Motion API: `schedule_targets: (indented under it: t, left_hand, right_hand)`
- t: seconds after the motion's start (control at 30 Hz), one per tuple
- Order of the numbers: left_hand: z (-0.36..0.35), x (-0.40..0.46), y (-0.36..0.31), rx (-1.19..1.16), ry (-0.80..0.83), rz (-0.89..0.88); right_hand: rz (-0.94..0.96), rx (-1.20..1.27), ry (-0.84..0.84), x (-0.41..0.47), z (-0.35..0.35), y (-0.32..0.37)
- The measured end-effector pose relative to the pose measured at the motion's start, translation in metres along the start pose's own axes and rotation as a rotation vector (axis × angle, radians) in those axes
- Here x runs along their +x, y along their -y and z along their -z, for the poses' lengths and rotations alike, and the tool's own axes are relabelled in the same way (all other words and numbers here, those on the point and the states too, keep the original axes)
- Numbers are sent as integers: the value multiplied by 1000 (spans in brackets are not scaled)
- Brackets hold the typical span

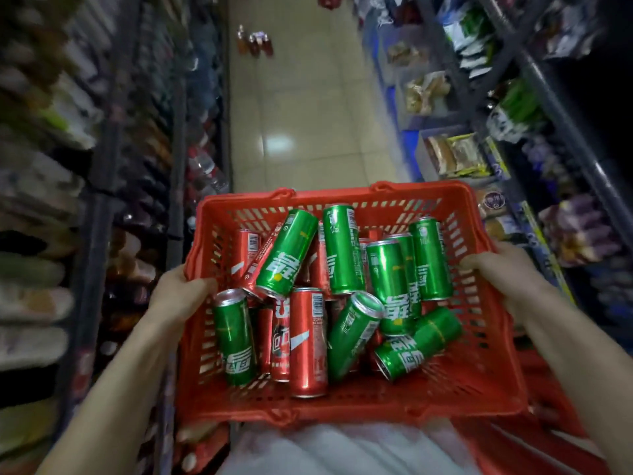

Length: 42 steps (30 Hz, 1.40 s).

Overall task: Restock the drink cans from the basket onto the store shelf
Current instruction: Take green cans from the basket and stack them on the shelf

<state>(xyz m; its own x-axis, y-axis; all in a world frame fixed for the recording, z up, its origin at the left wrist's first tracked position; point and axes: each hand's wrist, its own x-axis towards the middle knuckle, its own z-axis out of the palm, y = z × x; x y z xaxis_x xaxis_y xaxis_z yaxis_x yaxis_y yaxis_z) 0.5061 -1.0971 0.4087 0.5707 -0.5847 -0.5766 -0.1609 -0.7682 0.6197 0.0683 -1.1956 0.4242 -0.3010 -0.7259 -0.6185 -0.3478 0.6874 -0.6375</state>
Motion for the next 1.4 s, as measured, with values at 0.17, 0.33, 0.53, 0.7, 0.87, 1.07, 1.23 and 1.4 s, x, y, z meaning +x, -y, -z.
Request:
schedule_targets:
  t: [0.17,0.33,0.53,0.7,0.87,1.07,1.23,1.4]
  left_hand:
    - [-22,109,-118,-15,-18,-30]
    - [-41,206,-234,-58,-23,18]
    - [-60,322,-363,-122,-12,13]
    - [-69,450,-478,-122,10,23]
    - [-72,557,-607,-70,-33,14]
    - [-89,680,-752,-60,-33,0]
    - [-103,788,-847,-111,-70,69]
    - [-123,892,-956,-148,-82,99]
  right_hand:
    - [13,26,12,114,-22,106]
    - [69,0,53,222,-39,244]
    - [106,-70,2,345,-69,400]
    - [87,-53,-22,448,-106,519]
    - [90,-3,-39,541,-137,638]
    - [113,23,17,679,-175,777]
    - [124,-5,70,788,-204,907]
    - [134,-69,38,900,-230,1036]
